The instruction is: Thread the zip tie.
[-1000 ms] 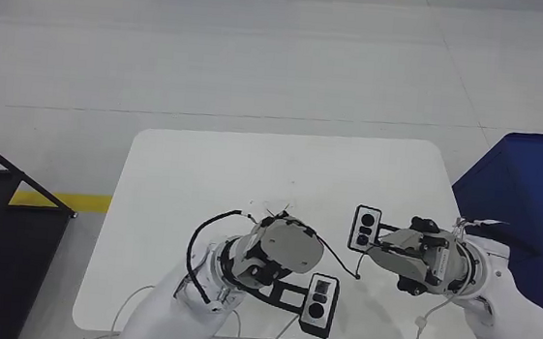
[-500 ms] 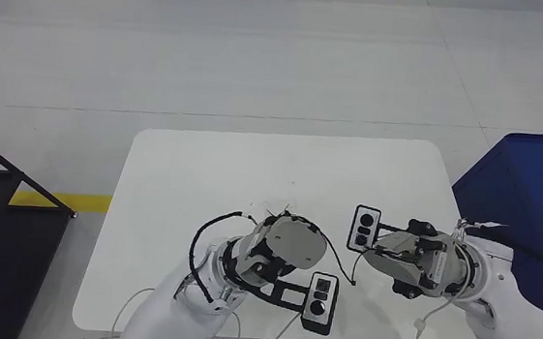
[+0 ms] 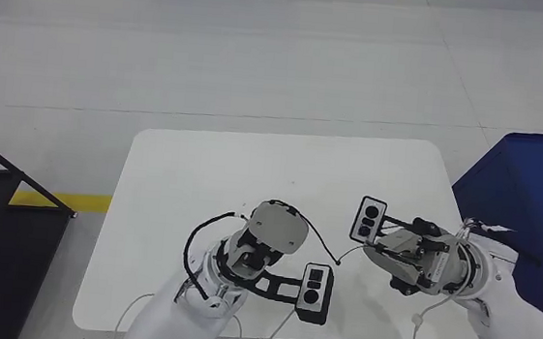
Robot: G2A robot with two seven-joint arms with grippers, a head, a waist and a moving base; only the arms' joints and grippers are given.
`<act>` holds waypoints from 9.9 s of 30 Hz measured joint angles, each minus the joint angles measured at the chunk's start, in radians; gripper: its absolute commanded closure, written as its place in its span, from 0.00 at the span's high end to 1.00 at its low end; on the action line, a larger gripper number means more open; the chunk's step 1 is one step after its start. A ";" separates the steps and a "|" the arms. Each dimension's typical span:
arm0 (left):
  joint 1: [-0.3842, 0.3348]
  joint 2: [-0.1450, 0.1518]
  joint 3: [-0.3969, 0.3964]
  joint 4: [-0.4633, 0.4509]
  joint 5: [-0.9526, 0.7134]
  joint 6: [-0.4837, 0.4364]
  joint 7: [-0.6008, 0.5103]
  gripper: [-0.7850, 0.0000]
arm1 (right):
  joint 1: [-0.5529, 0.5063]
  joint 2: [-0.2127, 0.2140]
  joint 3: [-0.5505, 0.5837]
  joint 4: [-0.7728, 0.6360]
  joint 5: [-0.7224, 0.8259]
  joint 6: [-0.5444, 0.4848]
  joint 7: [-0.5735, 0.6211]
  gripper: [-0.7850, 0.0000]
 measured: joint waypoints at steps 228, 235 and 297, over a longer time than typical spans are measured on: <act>-0.064 -0.027 -0.124 -0.109 0.188 -0.580 0.618 0.00 | -0.107 -0.051 0.333 0.137 -1.312 -1.364 0.173 0.00; -0.073 -0.029 -0.131 -0.105 0.192 -0.588 0.606 0.00 | -0.107 -0.051 0.333 0.137 -1.312 -1.364 0.173 0.00; -0.062 -0.031 -0.140 -0.161 0.252 -0.602 0.617 0.00 | -0.107 -0.051 0.333 0.137 -1.312 -1.364 0.173 0.00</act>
